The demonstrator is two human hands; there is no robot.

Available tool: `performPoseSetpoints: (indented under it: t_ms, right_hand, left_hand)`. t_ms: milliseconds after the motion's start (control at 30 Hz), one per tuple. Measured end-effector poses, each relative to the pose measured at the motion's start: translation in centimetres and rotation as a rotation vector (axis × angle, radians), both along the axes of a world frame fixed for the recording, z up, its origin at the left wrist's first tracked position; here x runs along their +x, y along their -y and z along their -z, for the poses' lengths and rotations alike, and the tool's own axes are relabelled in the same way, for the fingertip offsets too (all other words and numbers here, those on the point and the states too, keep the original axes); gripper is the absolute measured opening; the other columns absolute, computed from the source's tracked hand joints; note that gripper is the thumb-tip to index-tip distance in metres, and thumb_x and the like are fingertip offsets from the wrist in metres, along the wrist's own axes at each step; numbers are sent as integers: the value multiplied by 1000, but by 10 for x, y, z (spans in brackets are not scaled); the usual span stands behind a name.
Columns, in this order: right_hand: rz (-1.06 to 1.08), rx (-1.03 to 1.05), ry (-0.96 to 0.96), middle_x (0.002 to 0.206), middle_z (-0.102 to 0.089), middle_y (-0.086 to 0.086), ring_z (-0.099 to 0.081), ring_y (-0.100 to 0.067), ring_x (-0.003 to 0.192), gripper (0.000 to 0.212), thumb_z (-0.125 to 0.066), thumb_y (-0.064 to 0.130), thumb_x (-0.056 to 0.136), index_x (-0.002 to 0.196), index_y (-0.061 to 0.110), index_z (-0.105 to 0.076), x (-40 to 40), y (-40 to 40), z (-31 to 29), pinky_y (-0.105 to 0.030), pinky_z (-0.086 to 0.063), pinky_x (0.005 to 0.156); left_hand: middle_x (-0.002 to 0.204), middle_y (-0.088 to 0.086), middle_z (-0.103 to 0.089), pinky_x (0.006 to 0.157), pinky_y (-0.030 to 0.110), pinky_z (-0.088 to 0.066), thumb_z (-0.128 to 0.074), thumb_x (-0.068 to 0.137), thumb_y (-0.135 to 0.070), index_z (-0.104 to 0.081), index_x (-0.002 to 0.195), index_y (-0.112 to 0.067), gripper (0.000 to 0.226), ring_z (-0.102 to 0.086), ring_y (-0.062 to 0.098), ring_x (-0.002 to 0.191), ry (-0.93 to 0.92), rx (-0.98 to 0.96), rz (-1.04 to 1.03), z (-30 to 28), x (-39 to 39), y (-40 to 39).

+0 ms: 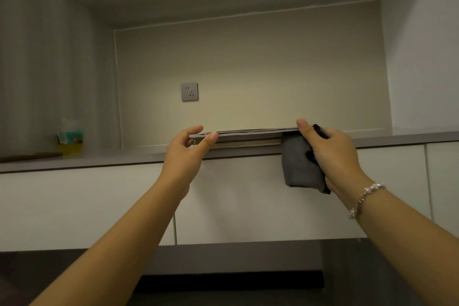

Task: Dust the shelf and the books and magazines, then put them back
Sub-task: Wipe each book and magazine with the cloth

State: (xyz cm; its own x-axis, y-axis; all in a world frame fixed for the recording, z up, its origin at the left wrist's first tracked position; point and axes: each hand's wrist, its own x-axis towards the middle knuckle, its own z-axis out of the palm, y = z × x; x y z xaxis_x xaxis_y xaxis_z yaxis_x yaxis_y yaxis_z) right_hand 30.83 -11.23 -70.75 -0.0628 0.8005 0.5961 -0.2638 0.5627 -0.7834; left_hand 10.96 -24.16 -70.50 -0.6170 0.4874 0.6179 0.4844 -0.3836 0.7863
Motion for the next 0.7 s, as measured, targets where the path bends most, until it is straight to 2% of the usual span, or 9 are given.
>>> performPoseSetpoints:
  t_ms: [67, 200, 300, 400, 467, 534, 601, 701]
  right_hand:
    - [97, 12, 57, 60, -52, -5, -53, -21, 63, 50, -68, 56, 75, 63, 11, -51, -3, -6, -2, -35, -46, 63]
    - [174, 39, 115, 56, -52, -1, -51, -18, 58, 49, -69, 56, 76, 60, 14, -50, -6, -9, -4, -32, -43, 58]
    - [184, 39, 106, 63, -55, 0, -54, -17, 62, 46, -69, 57, 75, 67, 14, -53, -9, -5, 4, -34, -46, 60]
    - [141, 39, 32, 69, -56, 3, -54, -14, 66, 42, -70, 54, 75, 72, 15, -53, -11, 8, 20, -32, -46, 60]
    - [99, 39, 2, 71, -58, 2, -56, -13, 67, 42, -70, 51, 76, 77, 11, -58, -12, 19, 34, -34, -50, 64]
    - [49, 27, 16, 70, -59, -1, -57, -15, 67, 43, -70, 49, 77, 78, 8, -59, -15, 30, 50, -37, -52, 66]
    - [-2, 3, 57, 70, -61, -5, -59, -19, 68, 45, -70, 49, 77, 76, 6, -58, -19, 38, 69, -39, -53, 68]
    - [-78, -43, 109, 81, -68, -13, -65, -26, 77, 49, -71, 47, 76, 86, 0, -63, -27, 46, 106, -42, -55, 70]
  left_hand:
    - [124, 4, -57, 97, 32, -43, -72, 79, -38, -58, 120, -26, 45, -51, 19, 121, -9, 8, -82, 0, 0, -6]
    - [122, 4, -58, 97, 32, -46, -76, 78, -34, -60, 110, -25, 37, -53, 18, 116, 41, 62, -167, -3, -1, -21]
    - [130, 4, -50, 99, 31, -43, -73, 81, -35, -56, 124, -21, 48, -48, 17, 119, -1, 82, -256, 0, 6, -26]
    - [132, -4, -33, 96, 22, -33, -66, 86, -36, -40, 141, -21, 62, -32, 9, 123, -67, 97, -307, 15, 24, -19]
    - [124, -10, -25, 96, 20, -33, -66, 86, -36, -37, 141, -24, 63, -27, 4, 119, -96, 121, -312, 29, 36, -12]
    - [122, -13, -24, 98, 24, -38, -65, 87, -36, -40, 135, -27, 55, -32, 6, 122, -94, 137, -279, 47, 45, -6]
    - [123, -13, -27, 94, 20, -41, -61, 90, -35, -42, 129, -29, 44, -36, 6, 121, -88, 122, -235, 69, 54, 0]
    - [127, -12, -33, 74, 1, -39, -56, 93, -32, -44, 121, -33, 30, -40, 0, 115, -67, 84, -161, 109, 63, 7]
